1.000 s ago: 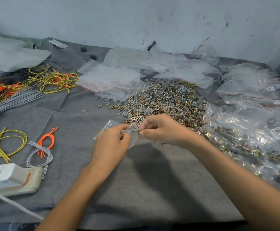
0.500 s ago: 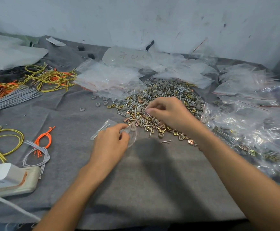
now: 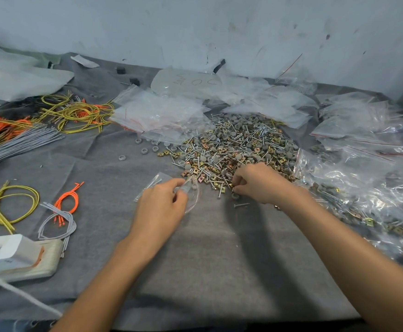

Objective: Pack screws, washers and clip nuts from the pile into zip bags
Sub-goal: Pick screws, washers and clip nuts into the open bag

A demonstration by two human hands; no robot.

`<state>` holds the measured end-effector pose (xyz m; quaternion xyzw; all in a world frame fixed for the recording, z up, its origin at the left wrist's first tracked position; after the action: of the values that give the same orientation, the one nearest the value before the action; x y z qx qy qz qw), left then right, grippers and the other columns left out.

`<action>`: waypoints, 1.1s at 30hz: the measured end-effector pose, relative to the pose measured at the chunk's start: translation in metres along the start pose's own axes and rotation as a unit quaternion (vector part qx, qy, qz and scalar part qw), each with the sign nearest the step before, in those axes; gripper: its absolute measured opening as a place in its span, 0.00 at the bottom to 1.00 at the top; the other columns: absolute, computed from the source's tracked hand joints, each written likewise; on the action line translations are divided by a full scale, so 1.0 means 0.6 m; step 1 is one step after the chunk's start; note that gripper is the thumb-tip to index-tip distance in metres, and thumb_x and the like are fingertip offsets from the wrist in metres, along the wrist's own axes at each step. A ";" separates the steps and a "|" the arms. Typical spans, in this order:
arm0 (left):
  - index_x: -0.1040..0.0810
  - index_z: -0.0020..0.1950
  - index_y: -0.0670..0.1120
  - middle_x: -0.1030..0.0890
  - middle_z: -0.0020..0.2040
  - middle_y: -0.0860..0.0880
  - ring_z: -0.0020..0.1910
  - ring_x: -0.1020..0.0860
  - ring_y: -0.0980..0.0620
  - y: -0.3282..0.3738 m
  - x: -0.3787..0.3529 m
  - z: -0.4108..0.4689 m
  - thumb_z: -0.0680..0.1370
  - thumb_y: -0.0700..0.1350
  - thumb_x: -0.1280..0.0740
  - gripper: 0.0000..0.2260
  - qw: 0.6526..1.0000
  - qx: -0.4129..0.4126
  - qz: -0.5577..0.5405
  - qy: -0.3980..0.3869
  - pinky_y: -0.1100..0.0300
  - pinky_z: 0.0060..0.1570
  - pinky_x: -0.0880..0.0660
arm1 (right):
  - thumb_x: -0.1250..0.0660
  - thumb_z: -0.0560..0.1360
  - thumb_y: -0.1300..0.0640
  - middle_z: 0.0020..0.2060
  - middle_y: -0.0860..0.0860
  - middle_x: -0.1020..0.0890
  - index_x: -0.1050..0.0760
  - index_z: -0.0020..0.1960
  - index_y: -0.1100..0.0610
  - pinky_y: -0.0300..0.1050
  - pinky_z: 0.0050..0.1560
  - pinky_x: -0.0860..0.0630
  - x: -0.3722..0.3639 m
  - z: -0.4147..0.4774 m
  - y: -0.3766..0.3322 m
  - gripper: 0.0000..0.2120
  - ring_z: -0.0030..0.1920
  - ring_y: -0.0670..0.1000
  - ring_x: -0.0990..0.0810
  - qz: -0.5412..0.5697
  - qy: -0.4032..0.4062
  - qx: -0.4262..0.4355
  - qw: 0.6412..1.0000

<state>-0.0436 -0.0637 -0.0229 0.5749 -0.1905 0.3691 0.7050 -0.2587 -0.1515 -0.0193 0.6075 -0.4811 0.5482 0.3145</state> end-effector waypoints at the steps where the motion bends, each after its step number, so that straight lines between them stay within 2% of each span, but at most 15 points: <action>1: 0.16 0.59 0.51 0.30 0.22 0.60 0.30 0.32 0.56 -0.001 0.001 0.000 0.77 0.43 0.34 0.13 1.000 0.003 0.000 -0.001 0.59 0.36 0.40 | 0.30 0.78 0.54 0.47 0.49 0.16 0.19 0.52 0.53 0.50 0.53 0.20 -0.001 0.000 -0.002 0.05 0.49 0.51 0.18 -0.003 -0.008 0.009 1.000; 5: 0.17 0.61 0.51 0.28 0.24 0.57 0.29 0.27 0.59 -0.002 0.002 -0.001 0.77 0.44 0.35 0.15 1.000 0.010 0.003 -0.009 0.59 0.37 0.37 | 0.32 0.80 0.54 0.45 0.45 0.18 0.22 0.52 0.52 0.44 0.47 0.24 0.001 -0.009 0.004 0.03 0.48 0.49 0.19 0.023 0.000 0.027 0.999; 7: 0.17 0.62 0.51 0.20 0.31 0.51 0.35 0.22 0.53 -0.002 0.001 -0.001 0.77 0.43 0.36 0.15 1.000 0.012 0.006 -0.013 0.57 0.39 0.33 | 0.33 0.81 0.53 0.44 0.46 0.18 0.24 0.51 0.51 0.44 0.45 0.22 0.011 -0.018 0.014 0.02 0.46 0.49 0.18 0.121 0.035 0.017 0.992; 9: 0.18 0.63 0.51 0.17 0.39 0.45 0.44 0.20 0.45 -0.003 0.000 0.001 0.77 0.43 0.36 0.16 1.000 0.015 0.007 -0.013 0.55 0.44 0.30 | 0.31 0.80 0.55 0.43 0.51 0.15 0.24 0.52 0.54 0.46 0.46 0.18 0.016 -0.032 0.012 0.03 0.44 0.49 0.16 0.344 0.035 0.033 0.938; 11: 0.18 0.63 0.51 0.16 0.40 0.45 0.46 0.20 0.43 -0.003 -0.001 0.002 0.77 0.44 0.36 0.16 1.000 0.016 0.004 -0.013 0.55 0.45 0.29 | 0.29 0.78 0.59 0.45 0.54 0.15 0.22 0.52 0.57 0.46 0.49 0.18 0.021 -0.049 -0.004 0.04 0.45 0.52 0.17 0.542 0.006 0.075 0.837; 13: 0.18 0.63 0.51 0.16 0.38 0.46 0.45 0.20 0.45 -0.004 -0.002 0.002 0.77 0.44 0.36 0.16 1.000 0.019 0.007 -0.013 0.56 0.43 0.31 | 0.27 0.75 0.61 0.44 0.56 0.17 0.20 0.50 0.56 0.46 0.50 0.19 0.024 -0.062 -0.023 0.06 0.45 0.54 0.19 0.639 -0.024 0.112 0.760; 15: 0.18 0.63 0.51 0.19 0.35 0.48 0.41 0.22 0.47 -0.005 -0.002 0.001 0.77 0.44 0.36 0.16 1.000 0.020 0.007 -0.011 0.58 0.40 0.34 | 0.25 0.72 0.62 0.43 0.56 0.19 0.19 0.49 0.55 0.46 0.50 0.20 0.029 -0.070 -0.039 0.08 0.45 0.55 0.20 0.671 -0.038 0.139 0.727; 19: 0.17 0.62 0.50 0.20 0.33 0.48 0.35 0.28 0.52 -0.004 -0.002 0.001 0.77 0.43 0.36 0.16 1.000 0.016 0.006 -0.004 0.59 0.39 0.37 | 0.26 0.73 0.66 0.43 0.55 0.19 0.19 0.50 0.56 0.45 0.49 0.20 0.039 -0.077 -0.051 0.09 0.44 0.53 0.19 0.689 -0.037 0.163 0.705; 21: 0.17 0.62 0.50 0.18 0.36 0.47 0.36 0.27 0.51 -0.003 -0.001 0.002 0.77 0.43 0.36 0.15 1.000 0.012 0.005 -0.002 0.60 0.39 0.37 | 0.27 0.74 0.66 0.42 0.55 0.18 0.19 0.51 0.57 0.46 0.47 0.20 0.039 -0.074 -0.049 0.08 0.42 0.53 0.19 0.652 -0.029 0.146 0.743; 24: 0.17 0.62 0.51 0.17 0.38 0.48 0.37 0.26 0.51 -0.002 0.001 0.000 0.77 0.44 0.36 0.15 1.000 0.012 0.005 -0.003 0.59 0.39 0.36 | 0.28 0.77 0.62 0.43 0.57 0.16 0.19 0.51 0.56 0.58 0.50 0.18 0.026 -0.062 -0.034 0.04 0.42 0.58 0.18 0.369 -0.018 0.107 0.923; 25: 0.17 0.62 0.51 0.17 0.37 0.48 0.36 0.28 0.53 -0.002 0.003 0.000 0.77 0.44 0.36 0.15 1.000 0.013 0.004 -0.002 0.59 0.39 0.36 | 0.28 0.77 0.60 0.43 0.56 0.15 0.18 0.50 0.54 0.58 0.51 0.19 0.015 -0.061 -0.034 0.03 0.43 0.57 0.17 0.285 -0.045 0.108 0.952; 26: 0.17 0.61 0.51 0.19 0.34 0.50 0.35 0.29 0.55 -0.002 0.004 -0.001 0.77 0.44 0.36 0.15 1.000 0.014 0.002 0.001 0.60 0.38 0.37 | 0.28 0.77 0.59 0.43 0.54 0.15 0.17 0.50 0.53 0.55 0.50 0.19 0.003 -0.063 -0.035 0.03 0.43 0.54 0.17 0.251 -0.082 0.113 0.958; 28: 0.17 0.61 0.51 0.25 0.27 0.53 0.33 0.30 0.55 -0.003 0.004 -0.001 0.77 0.43 0.36 0.15 1.000 0.015 -0.003 0.004 0.60 0.37 0.39 | 0.28 0.77 0.58 0.43 0.49 0.14 0.16 0.51 0.53 0.46 0.47 0.20 -0.017 -0.074 -0.043 0.04 0.42 0.47 0.17 0.276 -0.168 0.118 0.939; 30: 0.17 0.61 0.52 0.24 0.28 0.53 0.35 0.27 0.51 -0.003 0.004 -0.001 0.77 0.43 0.36 0.15 1.000 0.014 0.000 0.000 0.59 0.38 0.38 | 0.27 0.78 0.55 0.44 0.46 0.13 0.16 0.55 0.52 0.43 0.48 0.21 -0.027 -0.077 -0.045 0.07 0.43 0.45 0.16 0.260 -0.206 0.114 0.937; 33: 0.17 0.62 0.51 0.18 0.35 0.47 0.38 0.24 0.49 -0.004 0.002 -0.001 0.77 0.43 0.36 0.15 1.000 0.011 -0.001 -0.006 0.59 0.39 0.38 | 0.27 0.77 0.51 0.42 0.44 0.15 0.18 0.55 0.49 0.39 0.44 0.23 -0.019 -0.046 -0.026 0.07 0.42 0.41 0.18 0.189 -0.075 0.079 0.976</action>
<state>-0.0410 -0.0628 -0.0241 0.5849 -0.1904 0.3667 0.6979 -0.2533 -0.1182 -0.0226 0.5679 -0.5648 0.5869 0.1186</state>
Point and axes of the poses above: each hand's wrist, its own z-axis towards the middle knuckle, its own x-axis out of the back of the hand, y = z × x, the point moved 5 cm from there along z, towards the middle knuckle
